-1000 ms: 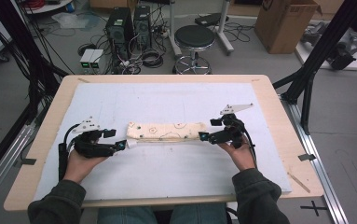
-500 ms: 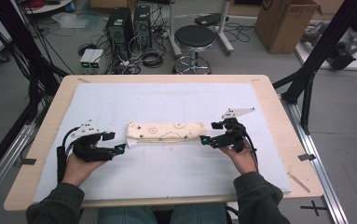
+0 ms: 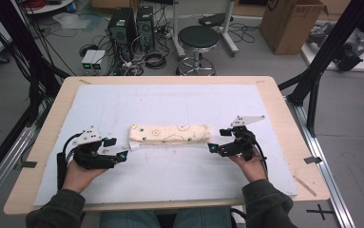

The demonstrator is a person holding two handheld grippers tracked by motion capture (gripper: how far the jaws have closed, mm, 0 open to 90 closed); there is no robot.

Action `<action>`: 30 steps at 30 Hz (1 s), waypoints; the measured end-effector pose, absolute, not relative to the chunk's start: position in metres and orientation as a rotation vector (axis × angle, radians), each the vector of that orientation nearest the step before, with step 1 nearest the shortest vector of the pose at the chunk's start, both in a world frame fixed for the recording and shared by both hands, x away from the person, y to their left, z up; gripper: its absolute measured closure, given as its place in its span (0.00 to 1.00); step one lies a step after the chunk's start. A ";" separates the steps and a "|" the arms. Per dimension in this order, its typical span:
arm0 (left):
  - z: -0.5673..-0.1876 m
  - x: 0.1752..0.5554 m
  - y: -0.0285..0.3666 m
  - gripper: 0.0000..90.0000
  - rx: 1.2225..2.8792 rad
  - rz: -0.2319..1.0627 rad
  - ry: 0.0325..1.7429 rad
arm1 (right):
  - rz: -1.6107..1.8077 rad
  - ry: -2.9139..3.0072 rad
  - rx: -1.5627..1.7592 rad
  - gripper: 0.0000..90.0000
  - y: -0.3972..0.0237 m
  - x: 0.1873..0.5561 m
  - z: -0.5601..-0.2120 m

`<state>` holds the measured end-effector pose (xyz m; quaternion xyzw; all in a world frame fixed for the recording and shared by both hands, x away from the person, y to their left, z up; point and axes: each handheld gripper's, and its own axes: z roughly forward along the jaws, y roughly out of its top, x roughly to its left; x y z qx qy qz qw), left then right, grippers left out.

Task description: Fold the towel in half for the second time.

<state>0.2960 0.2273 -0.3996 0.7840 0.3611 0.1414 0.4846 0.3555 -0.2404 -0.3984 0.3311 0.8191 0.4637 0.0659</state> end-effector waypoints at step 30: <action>-0.413 0.269 0.236 0.29 1.913 0.350 0.891 | 1.394 2.444 1.014 0.14 -0.266 0.331 -0.410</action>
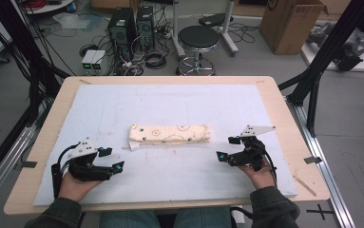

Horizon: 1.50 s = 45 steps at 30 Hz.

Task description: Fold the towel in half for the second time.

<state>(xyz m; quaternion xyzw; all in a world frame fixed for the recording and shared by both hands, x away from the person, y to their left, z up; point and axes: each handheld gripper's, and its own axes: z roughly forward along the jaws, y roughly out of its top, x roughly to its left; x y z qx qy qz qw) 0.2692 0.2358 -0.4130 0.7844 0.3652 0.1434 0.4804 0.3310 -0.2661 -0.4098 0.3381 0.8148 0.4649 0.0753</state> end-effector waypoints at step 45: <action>-0.416 0.238 0.251 0.27 1.940 0.418 0.896 | 1.387 2.361 1.069 0.14 -0.307 0.286 -0.415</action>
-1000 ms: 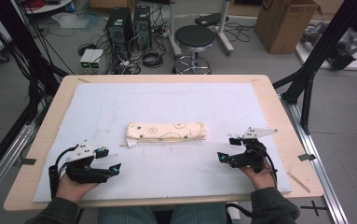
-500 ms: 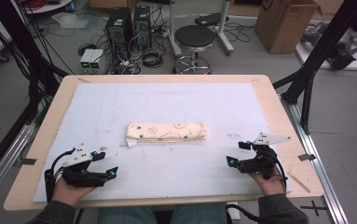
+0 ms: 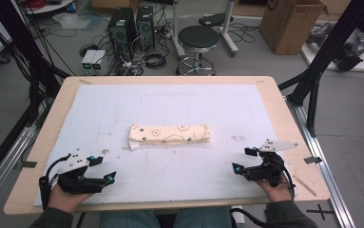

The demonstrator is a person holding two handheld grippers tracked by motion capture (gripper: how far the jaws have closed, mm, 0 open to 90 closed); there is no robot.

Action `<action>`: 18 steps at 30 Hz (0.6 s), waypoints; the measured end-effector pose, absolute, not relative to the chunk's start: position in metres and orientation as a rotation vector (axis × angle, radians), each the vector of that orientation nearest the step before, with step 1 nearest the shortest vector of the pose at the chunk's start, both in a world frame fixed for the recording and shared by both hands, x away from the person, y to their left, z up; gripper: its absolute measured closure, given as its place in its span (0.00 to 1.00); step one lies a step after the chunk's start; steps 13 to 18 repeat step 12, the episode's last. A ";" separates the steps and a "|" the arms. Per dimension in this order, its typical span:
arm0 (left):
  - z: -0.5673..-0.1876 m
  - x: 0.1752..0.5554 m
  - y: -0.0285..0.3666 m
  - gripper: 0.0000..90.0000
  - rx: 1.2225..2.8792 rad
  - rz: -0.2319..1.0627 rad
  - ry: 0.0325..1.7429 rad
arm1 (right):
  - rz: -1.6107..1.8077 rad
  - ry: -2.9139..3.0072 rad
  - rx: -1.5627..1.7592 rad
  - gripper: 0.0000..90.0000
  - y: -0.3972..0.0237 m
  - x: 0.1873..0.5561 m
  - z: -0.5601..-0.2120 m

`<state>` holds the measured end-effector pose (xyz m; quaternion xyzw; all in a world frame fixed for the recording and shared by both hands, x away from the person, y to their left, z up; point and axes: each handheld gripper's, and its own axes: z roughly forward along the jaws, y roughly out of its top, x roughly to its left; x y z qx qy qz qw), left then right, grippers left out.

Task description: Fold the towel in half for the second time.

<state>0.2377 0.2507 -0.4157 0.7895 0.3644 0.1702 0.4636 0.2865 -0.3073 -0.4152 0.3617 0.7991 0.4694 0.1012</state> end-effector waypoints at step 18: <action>-0.417 0.239 0.249 0.27 1.950 0.434 0.892 | 1.353 2.397 1.029 0.14 -0.295 0.289 -0.417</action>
